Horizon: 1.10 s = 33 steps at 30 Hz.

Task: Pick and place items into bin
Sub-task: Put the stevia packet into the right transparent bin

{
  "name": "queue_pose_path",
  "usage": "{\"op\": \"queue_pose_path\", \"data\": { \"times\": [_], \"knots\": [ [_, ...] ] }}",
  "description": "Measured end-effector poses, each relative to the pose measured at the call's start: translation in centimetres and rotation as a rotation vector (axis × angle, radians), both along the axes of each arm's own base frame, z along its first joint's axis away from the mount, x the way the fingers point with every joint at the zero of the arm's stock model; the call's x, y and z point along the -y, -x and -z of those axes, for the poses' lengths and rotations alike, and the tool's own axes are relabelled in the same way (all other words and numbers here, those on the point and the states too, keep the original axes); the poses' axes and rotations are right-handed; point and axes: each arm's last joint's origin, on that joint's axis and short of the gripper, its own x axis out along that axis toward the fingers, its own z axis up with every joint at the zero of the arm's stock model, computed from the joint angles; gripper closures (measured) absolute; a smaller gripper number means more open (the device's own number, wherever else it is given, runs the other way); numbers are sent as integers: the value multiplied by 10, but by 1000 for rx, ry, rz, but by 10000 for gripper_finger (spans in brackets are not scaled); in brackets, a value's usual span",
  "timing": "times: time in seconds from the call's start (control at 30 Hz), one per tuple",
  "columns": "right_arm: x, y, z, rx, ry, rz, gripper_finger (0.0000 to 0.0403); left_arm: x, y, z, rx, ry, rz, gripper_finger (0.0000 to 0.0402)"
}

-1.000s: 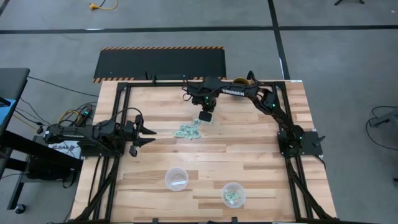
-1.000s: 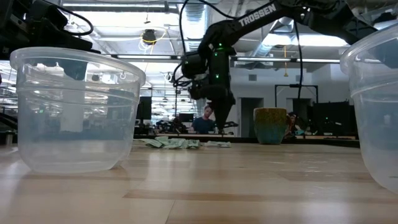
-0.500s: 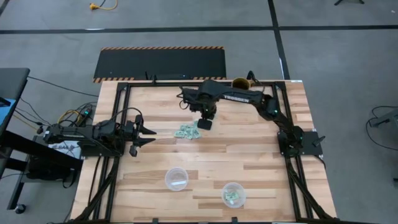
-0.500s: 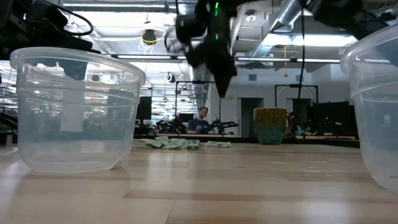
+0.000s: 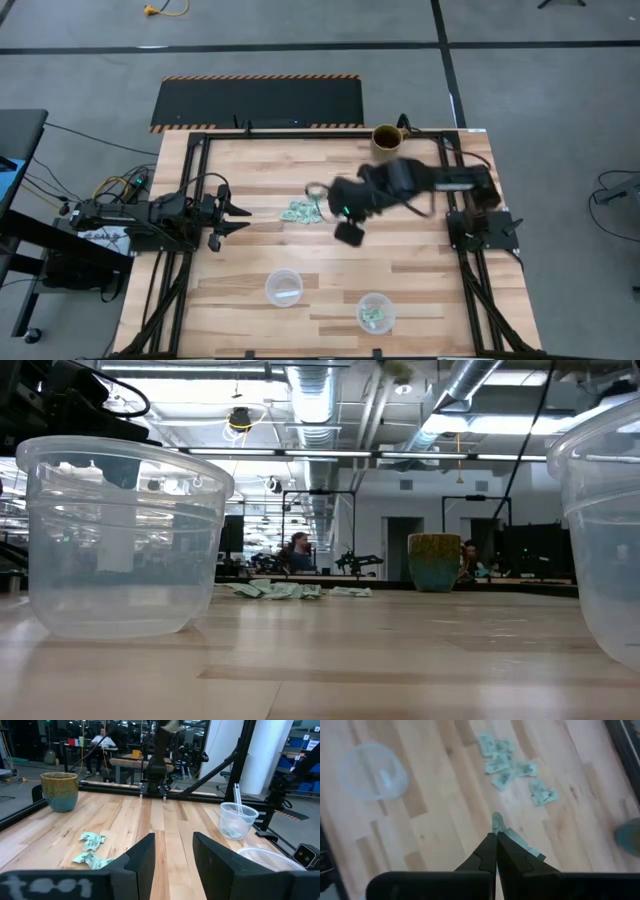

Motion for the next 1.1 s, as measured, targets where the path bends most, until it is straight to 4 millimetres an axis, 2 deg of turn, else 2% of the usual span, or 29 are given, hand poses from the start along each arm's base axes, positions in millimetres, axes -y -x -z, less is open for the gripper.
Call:
{"op": "queue_pose_path", "data": {
  "times": [0.17,0.33,0.6,0.8,0.93,1.1],
  "knots": [
    [-57,16,1,5,-7,-122,403,0,0,0,0,0,0,281],
    [-106,32,13,-27,-3,-242,403,0,0,0,0,0,0,281],
    [-165,77,68,-98,78,-221,403,0,0,0,0,0,-1,281],
    [-197,106,109,-45,4,-226,403,0,0,0,0,0,0,281],
    [-206,112,126,-20,-33,-221,403,0,0,0,0,0,-1,281],
    [-211,110,137,22,-64,-227,403,0,0,0,0,0,0,281]
  ]
}}
